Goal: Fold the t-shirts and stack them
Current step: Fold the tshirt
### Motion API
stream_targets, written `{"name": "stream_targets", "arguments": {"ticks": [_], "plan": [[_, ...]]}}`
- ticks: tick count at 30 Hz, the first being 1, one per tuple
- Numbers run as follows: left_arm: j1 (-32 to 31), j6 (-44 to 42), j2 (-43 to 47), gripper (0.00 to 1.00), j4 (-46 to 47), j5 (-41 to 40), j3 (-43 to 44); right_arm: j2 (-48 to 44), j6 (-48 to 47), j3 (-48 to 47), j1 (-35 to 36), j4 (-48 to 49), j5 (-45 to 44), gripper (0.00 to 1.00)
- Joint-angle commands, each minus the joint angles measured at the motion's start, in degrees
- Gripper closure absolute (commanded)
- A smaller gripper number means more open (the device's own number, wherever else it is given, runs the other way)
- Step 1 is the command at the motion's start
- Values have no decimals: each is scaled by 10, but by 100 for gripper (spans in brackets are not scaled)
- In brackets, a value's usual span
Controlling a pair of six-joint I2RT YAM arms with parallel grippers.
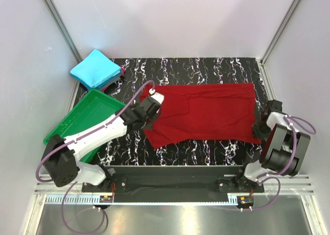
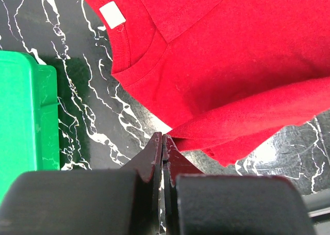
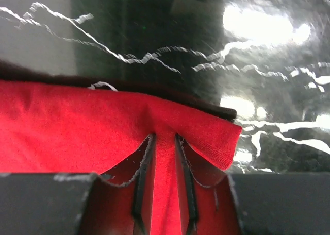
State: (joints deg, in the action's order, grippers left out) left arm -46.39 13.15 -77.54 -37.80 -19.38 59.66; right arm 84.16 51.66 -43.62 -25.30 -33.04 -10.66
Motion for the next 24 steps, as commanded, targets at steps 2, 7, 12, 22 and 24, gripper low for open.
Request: {"name": "stream_targets", "arguments": {"ticks": [2,7,12,22,24], "plan": [[4,2,-1,100,-2,-22,20,22,-21,-13,-17,23,-73,73],[6,0,7,100,-25,-49,9,-43,-38,-12,-30,20,-124,72],[12,0,23,100,-41,-57,5,-73,-48,-15,-30,17,-112,68],[12,-6,32,100,-56,-49,28,-37,-10,-48,-34,-41,-8,40],[12,-8,26,100,-56,-44,34,-40,4,-30,-34,-38,12,38]]}}
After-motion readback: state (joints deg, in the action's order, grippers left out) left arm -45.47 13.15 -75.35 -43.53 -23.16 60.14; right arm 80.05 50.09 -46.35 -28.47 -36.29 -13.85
